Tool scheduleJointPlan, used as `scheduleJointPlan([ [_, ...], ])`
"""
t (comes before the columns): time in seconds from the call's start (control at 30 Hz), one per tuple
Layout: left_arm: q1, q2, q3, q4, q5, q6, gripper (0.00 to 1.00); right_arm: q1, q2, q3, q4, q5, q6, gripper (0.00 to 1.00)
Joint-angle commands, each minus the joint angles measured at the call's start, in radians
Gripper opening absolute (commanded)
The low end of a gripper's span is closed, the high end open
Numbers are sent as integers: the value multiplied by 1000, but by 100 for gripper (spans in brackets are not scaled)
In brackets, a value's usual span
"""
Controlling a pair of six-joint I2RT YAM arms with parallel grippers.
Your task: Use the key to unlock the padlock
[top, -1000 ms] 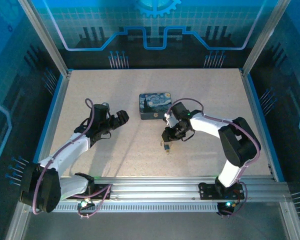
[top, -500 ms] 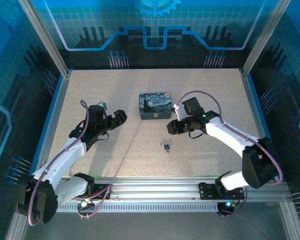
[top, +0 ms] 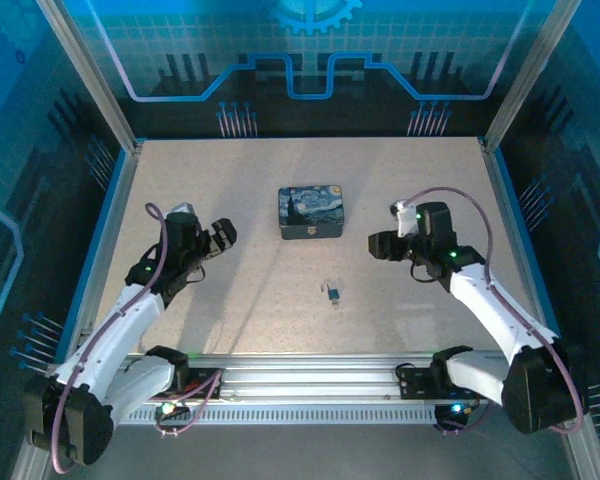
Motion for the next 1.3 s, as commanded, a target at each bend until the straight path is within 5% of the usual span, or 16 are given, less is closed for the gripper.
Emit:
scheduleJointPlan([
  [0.0, 29, -35, 6, 5, -127, 60, 99, -63, -46, -44, 87, 23, -7, 63],
  [0.37, 83, -56, -145, 280, -237, 190, 99, -256, -98, -189, 303, 45, 45, 100],
  [1.27, 182, 325, -304, 937, -90, 489, 99, -289, 207, -309, 846, 166, -152, 100],
])
